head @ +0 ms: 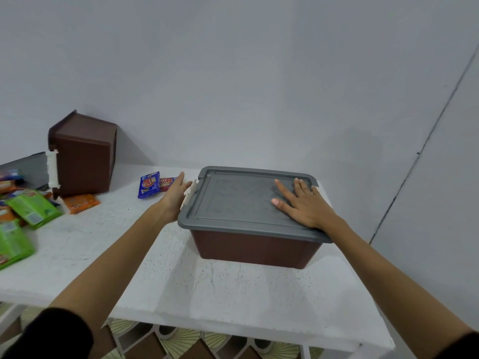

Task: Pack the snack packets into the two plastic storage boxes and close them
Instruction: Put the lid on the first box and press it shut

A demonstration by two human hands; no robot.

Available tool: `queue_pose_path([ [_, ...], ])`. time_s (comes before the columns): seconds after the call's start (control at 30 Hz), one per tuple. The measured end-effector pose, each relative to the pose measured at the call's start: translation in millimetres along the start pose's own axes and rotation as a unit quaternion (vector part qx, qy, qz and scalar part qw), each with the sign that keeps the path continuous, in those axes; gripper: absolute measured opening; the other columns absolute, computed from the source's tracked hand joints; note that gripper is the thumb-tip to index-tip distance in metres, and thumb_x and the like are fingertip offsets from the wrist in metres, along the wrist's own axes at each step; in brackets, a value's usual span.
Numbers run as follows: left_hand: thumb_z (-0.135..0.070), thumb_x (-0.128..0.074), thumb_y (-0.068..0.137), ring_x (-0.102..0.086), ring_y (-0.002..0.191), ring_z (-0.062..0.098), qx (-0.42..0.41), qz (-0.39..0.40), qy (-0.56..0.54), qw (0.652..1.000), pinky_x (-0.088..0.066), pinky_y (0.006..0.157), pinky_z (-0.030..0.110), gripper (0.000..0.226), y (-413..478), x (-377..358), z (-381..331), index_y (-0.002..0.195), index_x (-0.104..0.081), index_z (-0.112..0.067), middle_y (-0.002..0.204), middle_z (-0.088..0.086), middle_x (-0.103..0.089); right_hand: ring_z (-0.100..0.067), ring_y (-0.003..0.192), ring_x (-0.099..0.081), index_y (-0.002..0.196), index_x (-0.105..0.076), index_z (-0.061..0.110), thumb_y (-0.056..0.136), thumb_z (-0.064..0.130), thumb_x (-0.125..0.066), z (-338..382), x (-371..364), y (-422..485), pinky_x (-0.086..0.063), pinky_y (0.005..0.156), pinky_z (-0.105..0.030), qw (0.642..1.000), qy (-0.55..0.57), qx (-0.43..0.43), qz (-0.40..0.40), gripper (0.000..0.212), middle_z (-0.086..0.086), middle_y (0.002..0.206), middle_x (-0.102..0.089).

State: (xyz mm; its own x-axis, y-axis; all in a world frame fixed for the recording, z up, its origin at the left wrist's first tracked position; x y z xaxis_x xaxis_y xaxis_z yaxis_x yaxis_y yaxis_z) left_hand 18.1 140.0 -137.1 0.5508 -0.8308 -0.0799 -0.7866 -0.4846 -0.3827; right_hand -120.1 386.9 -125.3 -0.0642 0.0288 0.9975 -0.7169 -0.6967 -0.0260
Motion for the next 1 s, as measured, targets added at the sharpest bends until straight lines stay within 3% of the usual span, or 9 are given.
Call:
queue_pose_path([
  [0.07, -0.056, -0.026, 0.094, -0.037, 0.133, 0.025, -0.047, 0.001, 0.015, 0.999, -0.031, 0.108, 0.041, 0.060, -0.4, -2.8, -0.8, 0.145, -0.028, -0.024, 0.148, 0.000, -0.035, -0.026, 0.146, 0.008, 0.144, 0.012, 0.042, 0.091, 0.062, -0.014, 0.3, -0.2, -0.3, 0.003, 0.119, -0.044, 1.000, 0.001, 0.001, 0.000, 0.062, -0.019, 0.156, 0.004],
  [0.17, -0.053, -0.039, 0.091, -0.046, 0.123, 0.025, -0.082, 0.010, 0.038, 0.996, -0.041, 0.096, 0.042, 0.054, -10.1, -10.2, -7.7, 0.139, -0.035, -0.028, 0.138, 0.002, -0.044, -0.026, 0.146, 0.007, 0.144, 0.012, 0.042, 0.091, 0.062, -0.014, 0.7, -0.1, -0.2, 0.002, 0.118, -0.045, 1.000, -0.003, 0.001, -0.001, 0.062, -0.020, 0.156, 0.003],
  [0.27, -0.032, -0.059, 0.087, -0.031, 0.137, 0.032, -0.143, 0.014, 0.158, 0.977, -0.041, 0.101, 0.046, 0.067, -7.6, -10.8, -14.8, 0.143, -0.023, -0.040, 0.154, 0.005, -0.019, -0.026, 0.146, 0.006, 0.144, 0.013, 0.042, 0.092, 0.062, -0.014, 0.4, 0.2, 0.2, 0.002, 0.118, -0.044, 1.000, -0.007, 0.000, -0.004, 0.062, -0.020, 0.156, 0.002],
  [0.4, -0.016, -0.067, 0.082, -0.021, 0.141, 0.030, -0.164, 0.020, 0.271, 0.948, -0.031, 0.109, 0.043, 0.085, -9.4, -17.3, -23.6, 0.147, -0.015, -0.032, 0.156, 0.006, -0.015, -0.026, 0.146, 0.007, 0.144, 0.013, 0.042, 0.092, 0.061, -0.014, 1.0, 0.1, -0.7, 0.002, 0.117, -0.043, 1.000, -0.008, 0.001, -0.003, 0.061, -0.020, 0.156, 0.003],
  [0.5, -0.038, -0.059, 0.085, -0.019, 0.142, 0.033, -0.150, 0.056, 0.441, 0.883, -0.024, 0.113, 0.044, 0.089, -7.1, -28.7, -24.7, 0.147, 0.005, -0.031, 0.157, 0.011, -0.008, -0.026, 0.146, 0.007, 0.144, 0.013, 0.042, 0.092, 0.061, -0.014, 1.4, 0.5, -0.9, 0.002, 0.118, -0.044, 1.000, -0.010, 0.001, -0.001, 0.061, -0.020, 0.156, 0.003],
  [0.6, -0.068, -0.034, 0.081, -0.008, 0.143, 0.041, -0.107, 0.034, 0.581, 0.807, -0.014, 0.115, 0.051, 0.088, -0.9, -35.6, -20.2, 0.144, 0.018, -0.035, 0.154, 0.026, 0.001, -0.025, 0.146, 0.008, 0.144, 0.012, 0.042, 0.092, 0.061, -0.014, 1.6, 1.3, -1.3, 0.003, 0.118, -0.043, 1.000, -0.006, 0.000, 0.000, 0.061, -0.020, 0.156, 0.004],
  [0.7, -0.068, -0.025, 0.085, 0.012, 0.143, 0.038, -0.113, 0.004, 0.616, 0.779, -0.002, 0.115, 0.052, 0.085, 2.3, -39.3, -20.2, 0.143, 0.024, -0.030, 0.152, 0.026, 0.016, -0.025, 0.146, 0.008, 0.143, 0.012, 0.043, 0.092, 0.061, -0.014, 2.2, 1.2, -2.1, 0.003, 0.118, -0.043, 1.000, 0.000, 0.000, -0.001, 0.061, -0.019, 0.157, 0.004],
  [0.8, -0.069, -0.030, 0.084, 0.023, 0.141, 0.030, -0.167, -0.013, 0.666, 0.727, 0.006, 0.115, 0.045, 0.093, -1.1, -44.0, -18.2, 0.144, 0.023, -0.021, 0.152, 0.018, 0.025, -0.024, 0.146, 0.009, 0.143, 0.012, 0.043, 0.093, 0.060, -0.014, 3.0, 0.9, -3.1, 0.004, 0.118, -0.043, 1.000, 0.000, 0.001, 0.000, 0.060, -0.019, 0.157, 0.004],
  [1.0, -0.067, -0.023, 0.087, 0.021, 0.142, 0.025, -0.198, -0.021, 0.715, 0.670, 0.008, 0.116, 0.043, 0.085, -2.2, -47.9, -14.8, 0.149, 0.005, -0.017, 0.156, 0.013, 0.015, -0.024, 0.146, 0.007, 0.145, 0.005, 0.042, 0.093, 0.059, -0.015, 3.6, 1.5, -4.1, 0.004, 0.117, -0.042, 1.000, -0.006, -0.003, 0.005, 0.058, -0.017, 0.157, 0.004],
])
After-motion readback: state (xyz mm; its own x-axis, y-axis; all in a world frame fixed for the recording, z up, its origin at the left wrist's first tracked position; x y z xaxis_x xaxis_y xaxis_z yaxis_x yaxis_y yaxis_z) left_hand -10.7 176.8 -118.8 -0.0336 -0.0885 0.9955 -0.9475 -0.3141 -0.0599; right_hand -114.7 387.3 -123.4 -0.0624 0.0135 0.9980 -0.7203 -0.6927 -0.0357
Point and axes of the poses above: each hand's wrist, its own y-axis towards the middle knuckle, its own x-axis out of the back of the hand, z = x × y, the point moved 5 cm from there along y, towards the middle knuckle
